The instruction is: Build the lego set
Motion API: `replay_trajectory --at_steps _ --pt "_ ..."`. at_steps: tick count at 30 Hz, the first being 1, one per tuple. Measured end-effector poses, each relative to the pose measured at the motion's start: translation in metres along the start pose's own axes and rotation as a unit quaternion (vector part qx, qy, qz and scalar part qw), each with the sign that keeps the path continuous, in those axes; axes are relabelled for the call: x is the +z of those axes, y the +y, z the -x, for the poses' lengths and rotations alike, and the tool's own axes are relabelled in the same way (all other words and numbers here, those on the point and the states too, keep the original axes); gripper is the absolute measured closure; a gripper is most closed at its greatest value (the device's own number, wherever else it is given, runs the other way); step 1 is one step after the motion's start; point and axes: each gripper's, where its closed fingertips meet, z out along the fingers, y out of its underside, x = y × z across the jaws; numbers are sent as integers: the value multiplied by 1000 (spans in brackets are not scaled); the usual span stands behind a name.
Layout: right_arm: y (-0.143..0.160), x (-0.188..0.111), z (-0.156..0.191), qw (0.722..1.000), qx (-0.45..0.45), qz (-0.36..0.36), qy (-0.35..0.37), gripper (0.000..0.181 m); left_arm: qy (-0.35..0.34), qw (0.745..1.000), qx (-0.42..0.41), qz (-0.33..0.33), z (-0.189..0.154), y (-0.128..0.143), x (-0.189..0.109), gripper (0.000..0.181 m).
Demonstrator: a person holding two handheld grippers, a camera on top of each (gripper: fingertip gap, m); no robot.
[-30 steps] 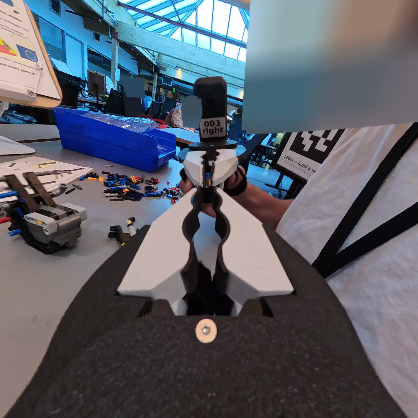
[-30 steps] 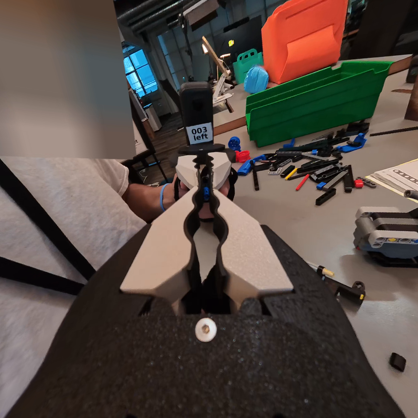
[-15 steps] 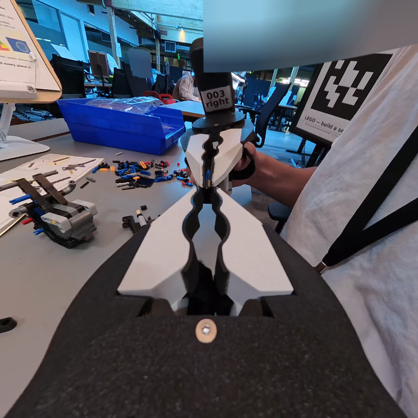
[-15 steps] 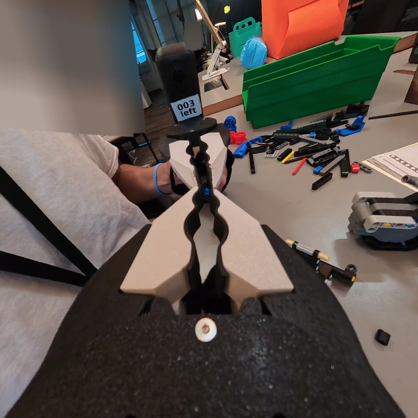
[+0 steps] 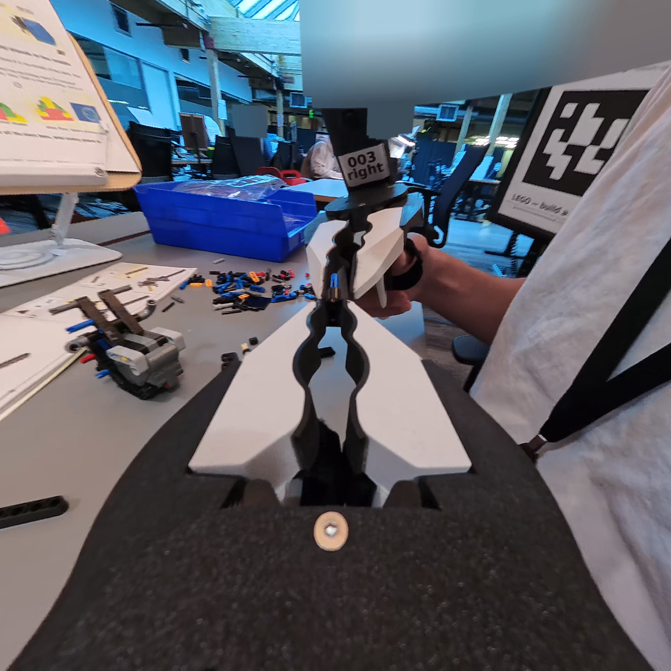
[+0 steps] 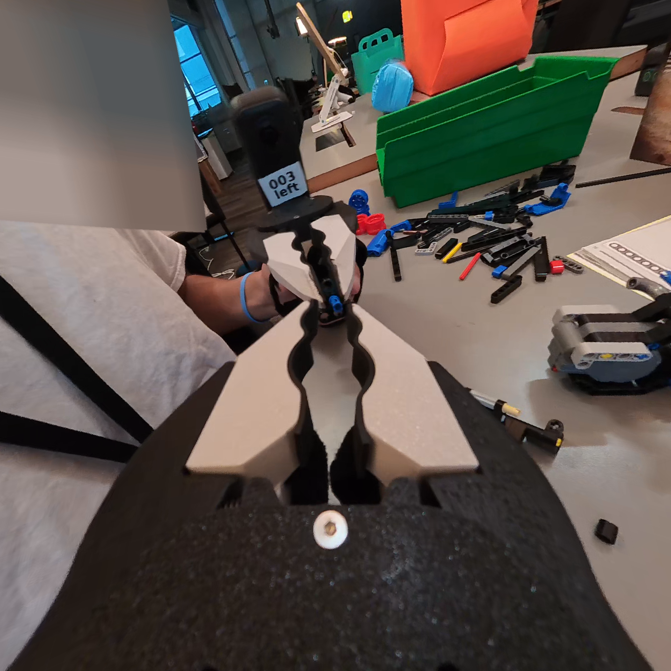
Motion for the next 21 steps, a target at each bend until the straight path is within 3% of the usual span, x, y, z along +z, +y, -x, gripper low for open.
replay_trajectory --at_steps 11,21 --pt "-4 -5 -11 999 6 -20 25 172 -23 1000 3 -8 7 -2 -2 175" --pt "-5 0 -5 999 13 -31 3 173 -21 1000 8 -8 6 -2 -2 175"
